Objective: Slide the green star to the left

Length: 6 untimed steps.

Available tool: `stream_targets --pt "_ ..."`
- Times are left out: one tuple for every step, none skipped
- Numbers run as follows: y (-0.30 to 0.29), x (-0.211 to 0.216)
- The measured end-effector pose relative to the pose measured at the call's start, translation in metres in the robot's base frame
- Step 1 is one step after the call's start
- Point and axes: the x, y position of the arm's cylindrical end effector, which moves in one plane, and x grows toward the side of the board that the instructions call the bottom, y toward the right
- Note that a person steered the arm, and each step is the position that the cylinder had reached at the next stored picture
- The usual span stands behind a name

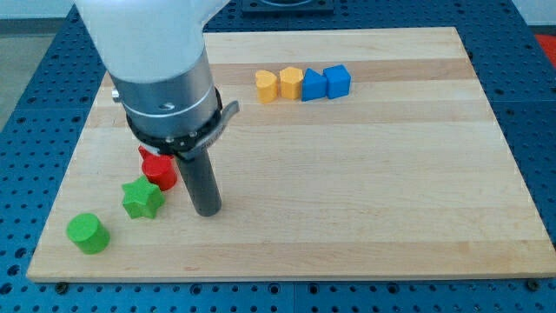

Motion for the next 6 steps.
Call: stream_targets --pt "-0.024 -0.001" --pt "-0.046 -0.001" --pt "-0.047 -0.005" --pt "-0.048 -0.019" --pt "-0.063 -0.024" --pt "-0.086 -0.024"
